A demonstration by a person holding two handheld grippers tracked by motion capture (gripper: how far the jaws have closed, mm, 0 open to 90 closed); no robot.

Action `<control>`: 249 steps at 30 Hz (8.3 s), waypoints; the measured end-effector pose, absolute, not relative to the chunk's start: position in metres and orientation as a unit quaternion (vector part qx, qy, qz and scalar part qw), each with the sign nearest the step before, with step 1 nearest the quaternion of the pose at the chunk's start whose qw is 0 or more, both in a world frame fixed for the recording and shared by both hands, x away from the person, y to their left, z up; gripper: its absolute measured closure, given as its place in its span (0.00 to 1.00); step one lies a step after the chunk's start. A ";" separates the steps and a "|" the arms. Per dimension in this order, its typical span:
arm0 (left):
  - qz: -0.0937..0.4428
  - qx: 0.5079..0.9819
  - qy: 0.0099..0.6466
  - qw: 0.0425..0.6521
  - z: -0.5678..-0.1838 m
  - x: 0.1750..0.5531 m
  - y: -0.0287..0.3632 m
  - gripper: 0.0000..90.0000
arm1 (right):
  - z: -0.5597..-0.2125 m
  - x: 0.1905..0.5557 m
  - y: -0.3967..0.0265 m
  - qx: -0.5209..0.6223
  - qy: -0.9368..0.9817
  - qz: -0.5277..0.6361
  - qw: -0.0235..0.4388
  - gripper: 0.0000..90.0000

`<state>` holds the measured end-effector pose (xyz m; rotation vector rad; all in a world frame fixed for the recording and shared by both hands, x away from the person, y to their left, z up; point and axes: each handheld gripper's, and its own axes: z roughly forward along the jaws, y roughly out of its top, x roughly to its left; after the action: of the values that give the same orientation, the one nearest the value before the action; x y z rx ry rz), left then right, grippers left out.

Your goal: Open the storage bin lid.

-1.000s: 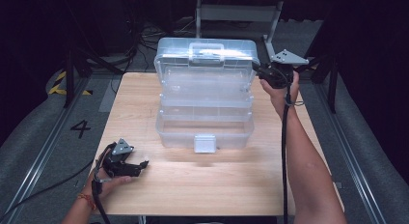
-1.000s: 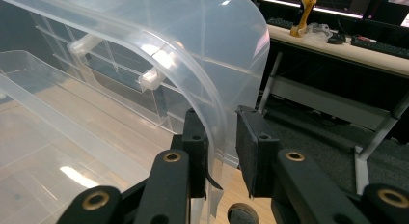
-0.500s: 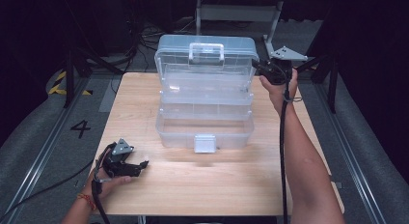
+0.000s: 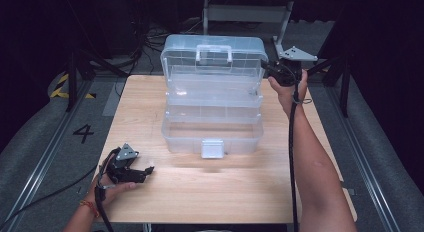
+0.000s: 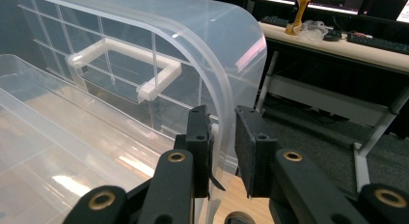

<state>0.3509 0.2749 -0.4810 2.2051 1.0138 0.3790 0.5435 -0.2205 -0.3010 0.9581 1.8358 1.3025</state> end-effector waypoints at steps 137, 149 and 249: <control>0.146 0.851 0.379 0.333 -0.481 0.353 0.273 0.18 | -0.319 0.640 -0.205 0.429 0.752 0.411 0.286 0.98; 0.149 0.850 0.379 0.335 -0.481 0.353 0.273 0.18 | -0.314 0.615 -0.215 0.416 0.751 0.419 0.296 0.92; 0.148 0.849 0.382 0.333 -0.481 0.353 0.272 0.17 | -0.435 0.395 -0.308 0.360 0.827 0.343 0.264 0.30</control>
<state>0.3527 0.2719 -0.4809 2.2190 0.9975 0.3878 0.3946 -0.3083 -0.4347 0.9720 2.2355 0.9262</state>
